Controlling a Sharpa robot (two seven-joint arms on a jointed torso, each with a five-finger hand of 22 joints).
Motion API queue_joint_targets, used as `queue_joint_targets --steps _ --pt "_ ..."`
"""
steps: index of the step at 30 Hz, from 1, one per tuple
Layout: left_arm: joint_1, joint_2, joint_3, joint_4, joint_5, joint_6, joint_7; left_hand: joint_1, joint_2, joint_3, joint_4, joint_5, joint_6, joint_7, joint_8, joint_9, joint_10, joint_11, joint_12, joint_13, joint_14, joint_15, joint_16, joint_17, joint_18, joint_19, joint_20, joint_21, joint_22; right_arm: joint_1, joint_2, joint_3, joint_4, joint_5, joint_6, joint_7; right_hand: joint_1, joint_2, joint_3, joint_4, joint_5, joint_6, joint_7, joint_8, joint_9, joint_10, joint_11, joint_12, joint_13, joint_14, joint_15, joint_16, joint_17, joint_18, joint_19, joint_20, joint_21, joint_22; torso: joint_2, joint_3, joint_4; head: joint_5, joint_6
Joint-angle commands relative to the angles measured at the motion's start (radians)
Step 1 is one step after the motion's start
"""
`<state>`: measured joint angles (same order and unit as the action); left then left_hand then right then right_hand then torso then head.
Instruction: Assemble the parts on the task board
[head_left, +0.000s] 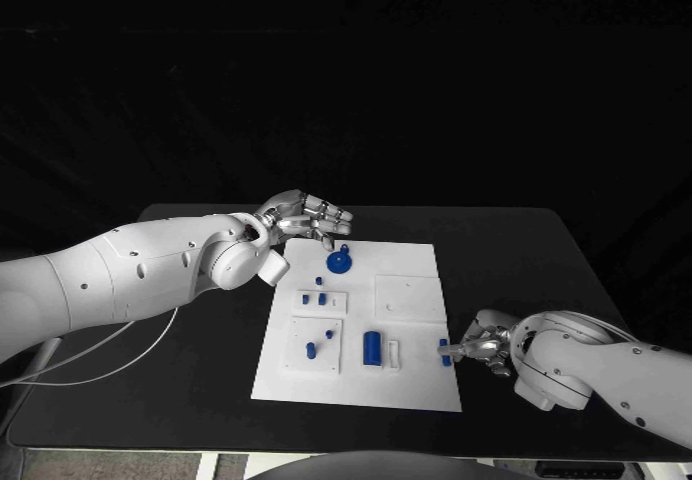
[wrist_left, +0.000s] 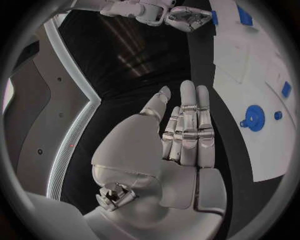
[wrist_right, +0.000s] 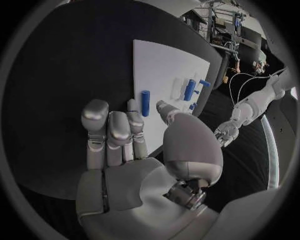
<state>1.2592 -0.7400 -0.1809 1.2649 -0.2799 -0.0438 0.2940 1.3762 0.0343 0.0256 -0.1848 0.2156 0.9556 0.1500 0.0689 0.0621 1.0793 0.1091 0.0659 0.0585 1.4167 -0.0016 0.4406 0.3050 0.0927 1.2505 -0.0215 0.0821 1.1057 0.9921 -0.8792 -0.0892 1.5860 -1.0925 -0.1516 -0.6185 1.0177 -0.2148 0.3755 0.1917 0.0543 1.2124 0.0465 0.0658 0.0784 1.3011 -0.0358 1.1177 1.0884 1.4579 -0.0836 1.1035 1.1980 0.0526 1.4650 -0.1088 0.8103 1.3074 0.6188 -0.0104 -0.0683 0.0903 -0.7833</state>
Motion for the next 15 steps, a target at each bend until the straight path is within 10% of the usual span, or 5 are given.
queue_joint_targets --steps 1,15 --pt "0.001 0.001 0.001 0.003 0.007 0.009 0.012 -0.001 0.004 -0.003 0.001 -0.005 0.003 -0.003 -0.003 0.001 0.004 -0.001 -0.003 -0.001 -0.006 0.000 0.006 -0.001 -0.001 0.002 0.002 -0.004 -0.001 -0.003 0.008 0.000 -0.005 -0.036 -0.036 -0.007 0.007 -0.006 0.001 -0.008 -0.006 0.008 0.002 0.000 0.000 0.006 0.000 0.004 0.002 0.010 -0.002 0.003 0.001 0.000 0.056 -0.002 0.007 0.097 0.000 -0.0001 -0.0010 0.001 -0.001" --pt "0.001 -0.001 0.001 0.004 0.007 0.013 0.009 -0.002 0.004 -0.004 0.002 -0.006 0.001 -0.003 -0.003 0.001 0.004 -0.001 -0.003 -0.001 -0.006 0.001 0.006 -0.001 -0.001 0.002 0.002 -0.004 -0.003 -0.014 0.037 -0.007 -0.035 -0.088 -0.029 -0.015 0.057 0.014 0.031 -0.073 -0.006 0.025 -0.003 0.000 0.001 0.008 -0.003 0.003 0.008 0.011 -0.003 0.005 0.006 -0.001 0.056 -0.002 0.013 0.098 -0.001 0.0003 -0.0012 0.005 0.000"
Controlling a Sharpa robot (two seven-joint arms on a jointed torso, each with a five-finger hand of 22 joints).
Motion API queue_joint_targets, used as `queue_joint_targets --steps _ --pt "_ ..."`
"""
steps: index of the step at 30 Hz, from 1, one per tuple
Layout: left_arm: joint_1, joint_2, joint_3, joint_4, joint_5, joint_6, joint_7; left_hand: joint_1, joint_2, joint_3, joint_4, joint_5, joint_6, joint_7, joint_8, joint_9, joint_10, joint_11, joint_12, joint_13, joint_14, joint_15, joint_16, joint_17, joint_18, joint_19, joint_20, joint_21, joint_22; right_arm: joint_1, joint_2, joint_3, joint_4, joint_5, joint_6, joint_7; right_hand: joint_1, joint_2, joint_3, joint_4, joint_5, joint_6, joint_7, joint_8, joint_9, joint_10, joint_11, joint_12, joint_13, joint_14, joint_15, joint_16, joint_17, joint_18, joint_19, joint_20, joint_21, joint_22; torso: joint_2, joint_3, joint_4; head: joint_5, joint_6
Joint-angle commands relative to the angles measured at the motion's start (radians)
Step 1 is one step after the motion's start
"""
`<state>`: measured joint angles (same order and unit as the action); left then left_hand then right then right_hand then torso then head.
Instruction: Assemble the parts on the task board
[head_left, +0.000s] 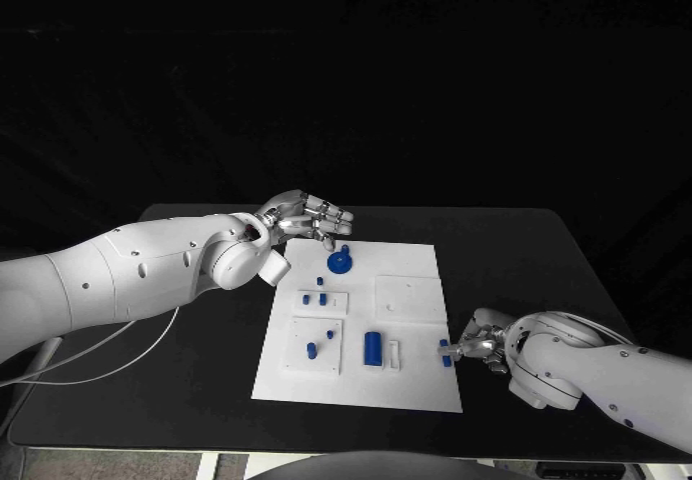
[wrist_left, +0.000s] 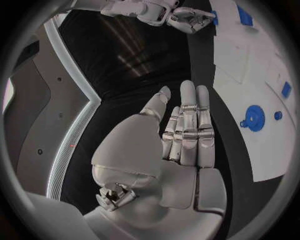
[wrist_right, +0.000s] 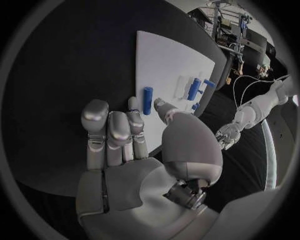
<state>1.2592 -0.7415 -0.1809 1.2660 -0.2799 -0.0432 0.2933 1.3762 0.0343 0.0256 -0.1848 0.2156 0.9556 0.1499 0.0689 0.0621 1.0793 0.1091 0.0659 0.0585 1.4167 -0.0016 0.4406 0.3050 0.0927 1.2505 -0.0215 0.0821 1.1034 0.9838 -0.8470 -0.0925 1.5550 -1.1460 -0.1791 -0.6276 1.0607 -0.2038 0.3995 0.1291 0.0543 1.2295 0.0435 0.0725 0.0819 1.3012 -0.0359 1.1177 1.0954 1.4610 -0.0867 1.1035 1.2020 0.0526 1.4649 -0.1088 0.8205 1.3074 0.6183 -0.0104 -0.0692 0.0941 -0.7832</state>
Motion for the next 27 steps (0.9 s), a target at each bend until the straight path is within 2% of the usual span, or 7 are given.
queue_joint_targets --steps 1,5,12,14,21,27 --pt "0.001 0.001 0.001 0.003 0.007 0.013 0.010 -0.002 0.004 -0.004 0.002 -0.006 0.001 -0.002 -0.003 0.001 0.004 -0.001 -0.003 -0.001 -0.006 0.001 0.006 -0.001 -0.001 0.002 0.002 -0.004 -0.001 -0.006 0.006 -0.004 -0.005 -0.036 -0.002 -0.006 0.031 0.008 0.020 -0.025 -0.006 0.012 -0.003 -0.006 -0.002 0.009 -0.004 0.005 0.003 0.008 0.000 0.005 0.002 -0.001 0.056 -0.003 0.004 0.099 0.000 0.0003 -0.0004 0.002 0.000" --pt "0.001 0.000 0.001 0.003 0.007 0.013 0.009 -0.002 0.004 -0.004 0.002 -0.006 0.001 -0.002 -0.003 0.001 0.004 -0.001 -0.003 -0.001 -0.006 0.001 0.006 -0.001 -0.001 0.002 0.002 -0.004 -0.001 -0.006 0.009 -0.004 -0.009 -0.038 -0.002 -0.006 0.062 0.031 0.054 -0.071 -0.004 0.023 -0.006 -0.007 0.000 0.010 -0.007 0.006 0.005 0.009 -0.001 0.005 0.001 -0.003 0.055 -0.003 0.005 0.099 0.000 0.0001 -0.0006 0.002 0.001" --pt "0.001 0.000 0.001 0.003 0.007 0.013 0.009 -0.002 0.004 -0.004 0.002 -0.006 0.001 -0.002 -0.003 0.001 0.004 -0.001 -0.003 -0.001 -0.006 0.001 0.006 -0.001 -0.001 0.002 0.002 -0.004 -0.001 -0.007 0.006 -0.004 -0.012 -0.027 -0.012 -0.001 0.051 0.102 0.120 -0.199 -0.001 0.041 -0.014 -0.008 0.006 0.017 -0.010 0.010 0.011 0.010 -0.002 0.004 -0.002 -0.006 0.055 -0.003 0.010 0.099 0.000 0.0004 -0.0003 0.002 0.003" --pt "0.001 -0.001 0.001 0.003 0.007 0.013 0.008 -0.002 0.004 -0.004 0.002 -0.006 0.001 -0.002 -0.003 0.001 0.004 -0.001 -0.003 -0.001 -0.006 0.001 0.006 -0.001 -0.001 0.002 0.002 -0.004 -0.001 -0.007 0.005 -0.004 -0.014 -0.021 -0.017 0.003 0.014 0.129 0.136 -0.260 -0.001 0.044 -0.016 -0.008 0.013 0.020 -0.010 0.010 0.012 0.010 -0.002 0.004 -0.005 -0.007 0.054 -0.004 0.012 0.099 0.000 0.0006 -0.0003 0.002 0.003" --pt "0.001 -0.001 0.001 0.003 0.007 0.013 0.008 -0.001 0.004 -0.004 0.002 -0.005 -0.002 -0.001 -0.003 0.001 0.003 0.000 -0.003 -0.001 -0.006 0.001 0.006 -0.001 -0.001 0.003 0.002 -0.004 -0.003 -0.007 -0.001 -0.004 -0.017 0.000 -0.033 0.016 -0.002 0.155 0.148 -0.299 0.001 0.052 -0.017 -0.008 0.021 0.029 -0.010 0.014 0.018 0.010 -0.001 0.006 -0.007 -0.008 0.054 -0.002 0.015 0.099 0.000 0.0008 -0.0010 0.001 0.004" --pt "0.001 -0.001 0.001 0.002 0.007 0.013 0.008 -0.001 0.004 -0.004 0.002 -0.005 -0.002 -0.001 -0.003 0.001 0.003 0.000 -0.003 -0.001 -0.006 0.001 0.006 -0.001 -0.001 0.003 0.002 -0.004 -0.003 -0.007 -0.015 -0.004 -0.013 0.013 -0.055 0.049 0.000 0.167 0.161 -0.317 0.002 0.060 -0.017 -0.008 0.019 0.037 -0.011 0.017 0.024 0.010 -0.001 0.006 -0.010 -0.009 0.054 -0.002 0.019 0.100 0.000 0.0005 -0.0009 0.002 0.004"
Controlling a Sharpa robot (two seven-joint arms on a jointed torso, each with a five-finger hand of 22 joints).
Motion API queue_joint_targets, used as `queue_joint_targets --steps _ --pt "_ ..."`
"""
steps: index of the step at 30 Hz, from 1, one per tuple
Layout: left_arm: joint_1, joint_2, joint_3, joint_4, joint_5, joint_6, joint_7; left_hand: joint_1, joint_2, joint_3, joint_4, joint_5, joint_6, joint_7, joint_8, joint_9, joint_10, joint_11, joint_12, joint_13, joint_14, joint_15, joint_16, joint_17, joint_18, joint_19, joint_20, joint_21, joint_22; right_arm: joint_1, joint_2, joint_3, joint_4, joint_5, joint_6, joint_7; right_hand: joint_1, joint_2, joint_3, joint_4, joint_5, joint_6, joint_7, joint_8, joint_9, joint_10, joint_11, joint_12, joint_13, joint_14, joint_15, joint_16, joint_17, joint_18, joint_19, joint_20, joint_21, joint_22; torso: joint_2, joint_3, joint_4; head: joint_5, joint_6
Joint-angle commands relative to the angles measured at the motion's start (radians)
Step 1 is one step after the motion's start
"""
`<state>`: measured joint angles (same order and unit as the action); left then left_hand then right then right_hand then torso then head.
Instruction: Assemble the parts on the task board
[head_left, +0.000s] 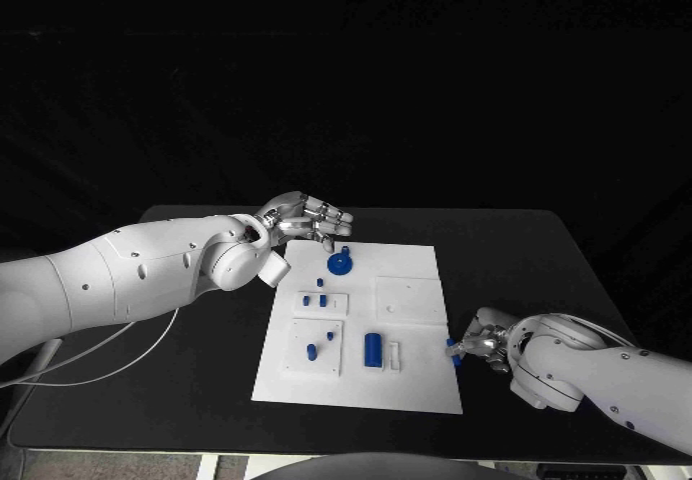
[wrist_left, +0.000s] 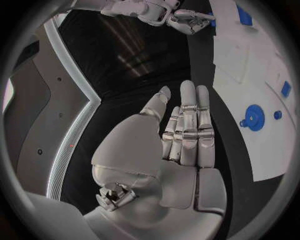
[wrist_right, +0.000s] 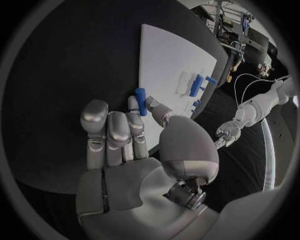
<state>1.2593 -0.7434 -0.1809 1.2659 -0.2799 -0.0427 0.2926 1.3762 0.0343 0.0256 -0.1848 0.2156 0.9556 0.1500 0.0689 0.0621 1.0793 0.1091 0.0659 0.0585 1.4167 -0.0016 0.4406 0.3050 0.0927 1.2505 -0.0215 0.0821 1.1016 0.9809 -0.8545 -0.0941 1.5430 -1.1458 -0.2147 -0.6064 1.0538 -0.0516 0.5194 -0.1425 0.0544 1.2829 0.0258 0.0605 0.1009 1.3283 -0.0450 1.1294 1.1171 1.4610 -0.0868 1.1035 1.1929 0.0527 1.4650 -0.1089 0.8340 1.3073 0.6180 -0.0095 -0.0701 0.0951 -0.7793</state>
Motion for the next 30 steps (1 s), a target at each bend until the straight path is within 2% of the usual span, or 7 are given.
queue_joint_targets --steps 1,6,17,25,28,30 --pt "0.001 0.001 0.001 0.002 0.007 0.012 0.009 -0.001 0.004 -0.004 0.002 -0.005 -0.002 -0.001 -0.003 0.001 0.003 0.000 -0.003 -0.001 -0.006 0.001 0.006 -0.001 -0.001 0.003 0.002 -0.004 -0.001 -0.004 -0.011 -0.003 0.001 0.016 -0.023 0.040 0.012 0.017 0.046 -0.052 0.005 0.009 0.001 0.004 -0.001 0.012 -0.002 0.007 0.003 0.010 -0.001 0.006 -0.001 -0.009 0.054 -0.002 0.006 0.100 0.000 -0.0002 0.0004 0.001 0.000" --pt "0.001 0.001 0.001 0.000 0.007 0.011 0.009 -0.001 0.004 -0.004 0.002 -0.005 -0.002 -0.001 -0.003 0.001 0.003 0.000 -0.003 -0.001 -0.006 0.001 0.006 -0.001 -0.001 0.003 0.002 -0.004 -0.001 -0.002 -0.039 0.000 0.018 0.026 -0.043 0.095 0.018 0.028 0.049 -0.070 0.020 0.019 0.003 0.004 -0.026 0.017 -0.001 0.007 0.007 0.009 0.000 0.007 -0.004 -0.009 0.053 0.000 0.007 0.100 -0.001 -0.0010 -0.0006 0.003 0.003" --pt "0.001 0.002 0.001 -0.002 0.007 0.011 0.010 -0.001 0.004 -0.004 0.002 -0.005 -0.002 -0.001 -0.003 0.001 0.003 0.000 -0.003 -0.001 -0.006 0.001 0.006 -0.001 -0.001 0.003 0.002 -0.004 -0.001 0.008 -0.072 0.014 0.075 0.040 -0.090 0.152 0.024 0.026 0.051 -0.072 0.033 0.024 0.002 0.004 -0.028 0.021 -0.002 0.012 0.013 0.009 -0.001 0.008 -0.006 -0.009 0.054 -0.002 0.015 0.102 0.000 -0.0007 -0.0001 0.003 0.004" --pt "0.001 0.002 0.001 -0.002 0.007 0.012 0.010 0.000 0.004 -0.006 0.003 -0.005 -0.004 -0.001 -0.003 0.001 0.003 0.000 -0.003 -0.001 -0.006 0.001 0.006 -0.001 -0.001 0.003 0.002 -0.004 -0.003 0.009 -0.047 0.022 0.115 0.061 -0.101 0.162 0.025 0.026 0.050 -0.072 0.045 0.024 0.003 0.004 -0.029 0.021 -0.003 0.011 0.015 0.009 -0.002 0.007 -0.007 -0.009 0.054 -0.003 0.014 0.101 0.000 -0.0004 0.0004 0.008 0.002" --pt "0.001 0.002 0.001 -0.001 0.007 0.011 0.011 0.000 0.004 -0.006 0.003 -0.005 -0.004 -0.001 -0.003 0.001 0.003 0.000 -0.003 -0.001 -0.006 0.001 0.006 -0.001 -0.001 0.003 0.002 -0.003 -0.003 0.009 -0.029 0.022 0.117 0.071 -0.098 0.157 0.025 0.026 0.048 -0.073 0.049 0.024 0.003 0.004 -0.029 0.021 -0.003 0.011 0.015 0.009 -0.002 0.007 -0.007 -0.009 0.053 -0.003 0.014 0.101 0.000 -0.0013 0.0007 0.006 0.000" --pt "0.001 0.002 0.001 -0.001 0.007 0.012 0.011 0.001 0.004 -0.006 0.003 -0.005 -0.004 -0.002 -0.003 0.001 0.003 0.000 -0.003 -0.001 -0.006 0.001 0.006 -0.001 -0.001 0.003 0.002 -0.003 -0.003 0.009 -0.014 0.022 0.115 0.075 -0.095 0.151 0.026 0.026 0.047 -0.073 0.050 0.024 0.003 0.004 -0.029 0.021 -0.003 0.010 0.015 0.008 -0.002 0.007 -0.008 -0.009 0.053 -0.003 0.014 0.101 0.000 -0.0010 0.0003 0.007 0.003"
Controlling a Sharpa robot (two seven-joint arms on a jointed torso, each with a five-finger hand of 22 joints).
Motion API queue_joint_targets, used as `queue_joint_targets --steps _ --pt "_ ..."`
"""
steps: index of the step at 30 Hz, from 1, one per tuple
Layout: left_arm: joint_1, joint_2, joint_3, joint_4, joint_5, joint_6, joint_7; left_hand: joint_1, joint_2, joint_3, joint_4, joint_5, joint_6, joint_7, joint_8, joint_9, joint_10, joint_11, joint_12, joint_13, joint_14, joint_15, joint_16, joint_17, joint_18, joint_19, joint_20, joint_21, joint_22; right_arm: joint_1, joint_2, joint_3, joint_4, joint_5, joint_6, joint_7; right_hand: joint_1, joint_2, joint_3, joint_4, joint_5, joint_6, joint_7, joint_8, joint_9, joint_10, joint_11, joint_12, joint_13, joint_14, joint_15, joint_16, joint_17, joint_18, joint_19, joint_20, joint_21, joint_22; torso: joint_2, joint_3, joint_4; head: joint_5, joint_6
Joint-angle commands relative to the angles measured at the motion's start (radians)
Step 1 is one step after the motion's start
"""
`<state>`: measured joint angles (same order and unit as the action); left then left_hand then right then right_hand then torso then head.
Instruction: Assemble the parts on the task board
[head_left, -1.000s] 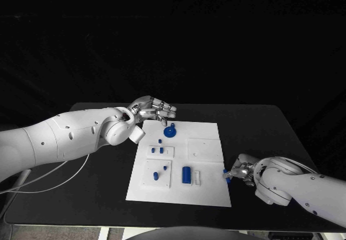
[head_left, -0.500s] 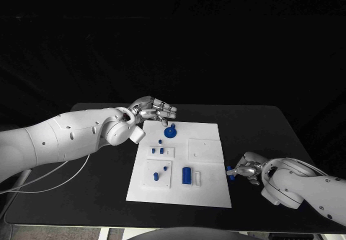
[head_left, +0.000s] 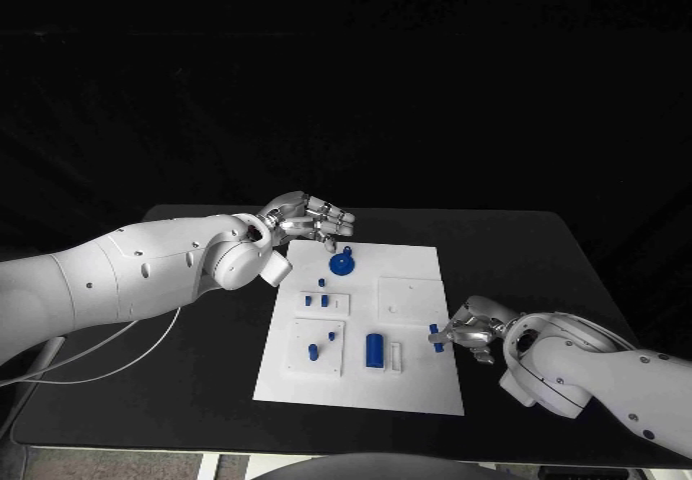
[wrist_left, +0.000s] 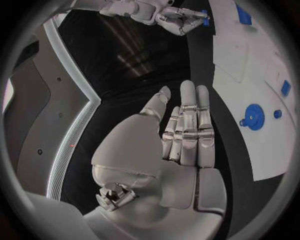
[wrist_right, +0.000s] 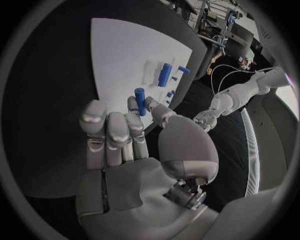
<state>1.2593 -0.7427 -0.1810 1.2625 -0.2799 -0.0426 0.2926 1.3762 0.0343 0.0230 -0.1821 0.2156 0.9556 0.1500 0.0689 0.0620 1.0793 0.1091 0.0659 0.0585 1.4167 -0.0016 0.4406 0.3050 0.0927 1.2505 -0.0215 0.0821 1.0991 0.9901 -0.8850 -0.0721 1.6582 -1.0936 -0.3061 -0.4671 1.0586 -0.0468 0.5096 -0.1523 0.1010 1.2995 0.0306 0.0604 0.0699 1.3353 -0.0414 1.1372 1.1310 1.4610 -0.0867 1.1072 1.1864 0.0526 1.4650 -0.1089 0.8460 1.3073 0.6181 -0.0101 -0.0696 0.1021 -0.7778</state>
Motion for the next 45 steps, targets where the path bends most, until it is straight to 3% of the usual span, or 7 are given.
queue_joint_targets --steps 1,16,19,28,37,45 --pt "0.001 0.002 0.001 0.002 0.007 0.012 0.011 0.001 0.004 -0.003 0.000 -0.005 -0.004 -0.002 -0.003 0.001 0.003 0.000 -0.003 -0.001 -0.006 0.001 0.006 -0.001 -0.001 0.003 0.002 -0.003 -0.001 0.000 0.024 0.001 -0.003 0.026 -0.001 0.007 0.020 0.023 0.055 -0.063 0.006 0.007 -0.002 0.004 0.002 0.013 -0.007 0.002 0.002 0.008 -0.002 0.003 -0.001 -0.008 0.053 -0.003 0.001 0.101 0.000 -0.0006 0.0002 0.000 0.000" --pt "0.001 0.007 0.001 0.001 0.007 0.014 0.012 0.001 0.004 -0.003 0.000 -0.005 -0.004 -0.002 -0.003 0.001 0.003 0.000 -0.003 -0.001 -0.006 0.001 0.006 -0.001 -0.001 0.003 0.002 -0.003 -0.001 -0.012 0.124 -0.007 -0.050 0.070 0.035 -0.089 0.015 0.027 0.050 -0.067 0.020 0.005 -0.001 0.004 0.002 0.010 -0.006 -0.001 0.002 0.008 -0.001 0.001 -0.003 -0.009 0.051 -0.002 -0.006 0.099 0.000 -0.0006 0.0006 0.003 0.004" --pt "0.001 0.008 0.001 0.001 0.007 0.015 0.012 0.001 0.004 -0.003 0.000 -0.005 -0.004 -0.002 -0.003 0.001 0.003 0.000 -0.003 -0.001 -0.006 0.001 0.006 -0.001 -0.001 0.003 0.002 -0.003 -0.001 -0.014 0.138 -0.010 -0.060 0.073 0.040 -0.107 0.014 0.027 0.049 -0.069 0.022 0.005 -0.001 0.004 0.002 0.011 -0.006 0.000 0.004 0.008 -0.001 0.001 -0.003 -0.009 0.051 -0.001 -0.008 0.099 0.000 -0.0007 0.0008 0.003 -0.002" --pt "0.001 0.008 0.001 0.002 0.007 0.015 0.012 0.001 0.004 -0.003 0.000 -0.005 -0.004 -0.002 -0.003 0.001 0.003 0.000 -0.003 -0.001 -0.006 0.001 0.006 -0.001 -0.001 0.003 0.002 -0.003 -0.001 -0.026 0.165 -0.017 -0.078 0.076 0.043 -0.130 0.012 0.028 0.046 -0.072 0.026 0.005 -0.001 0.004 0.002 0.010 -0.006 0.000 0.004 0.008 -0.001 0.002 -0.003 -0.010 0.051 -0.001 -0.008 0.099 0.000 -0.0004 -0.0001 0.010 -0.007" --pt "0.001 0.007 0.001 0.003 0.007 0.016 0.012 0.001 0.004 -0.003 0.000 -0.005 -0.004 -0.002 -0.003 0.001 0.003 0.000 -0.003 -0.001 -0.006 0.001 0.006 -0.001 -0.001 0.003 0.002 -0.003 -0.001 -0.032 0.177 -0.018 -0.088 0.073 0.032 -0.130 0.012 0.028 0.046 -0.072 0.026 0.005 -0.001 0.004 0.002 0.010 -0.006 0.000 0.004 0.008 -0.001 0.002 -0.003 -0.010 0.051 -0.001 -0.008 0.099 0.000 -0.0002 -0.0006 0.012 -0.002" --pt "0.001 0.007 0.001 0.003 0.007 0.017 0.012 0.001 0.004 -0.003 0.000 -0.005 -0.004 -0.002 -0.003 0.001 0.003 0.000 -0.003 -0.001 -0.006 0.001 0.006 -0.001 -0.001 0.003 0.002 -0.003 -0.001 -0.034 0.186 -0.018 -0.091 0.072 0.026 -0.124 0.011 0.030 0.045 -0.073 0.027 0.005 -0.001 0.004 0.001 0.011 -0.007 0.001 0.007 0.008 -0.001 0.002 -0.003 -0.010 0.051 -0.002 -0.008 0.099 0.000 0.0004 0.0003 0.013 -0.007"
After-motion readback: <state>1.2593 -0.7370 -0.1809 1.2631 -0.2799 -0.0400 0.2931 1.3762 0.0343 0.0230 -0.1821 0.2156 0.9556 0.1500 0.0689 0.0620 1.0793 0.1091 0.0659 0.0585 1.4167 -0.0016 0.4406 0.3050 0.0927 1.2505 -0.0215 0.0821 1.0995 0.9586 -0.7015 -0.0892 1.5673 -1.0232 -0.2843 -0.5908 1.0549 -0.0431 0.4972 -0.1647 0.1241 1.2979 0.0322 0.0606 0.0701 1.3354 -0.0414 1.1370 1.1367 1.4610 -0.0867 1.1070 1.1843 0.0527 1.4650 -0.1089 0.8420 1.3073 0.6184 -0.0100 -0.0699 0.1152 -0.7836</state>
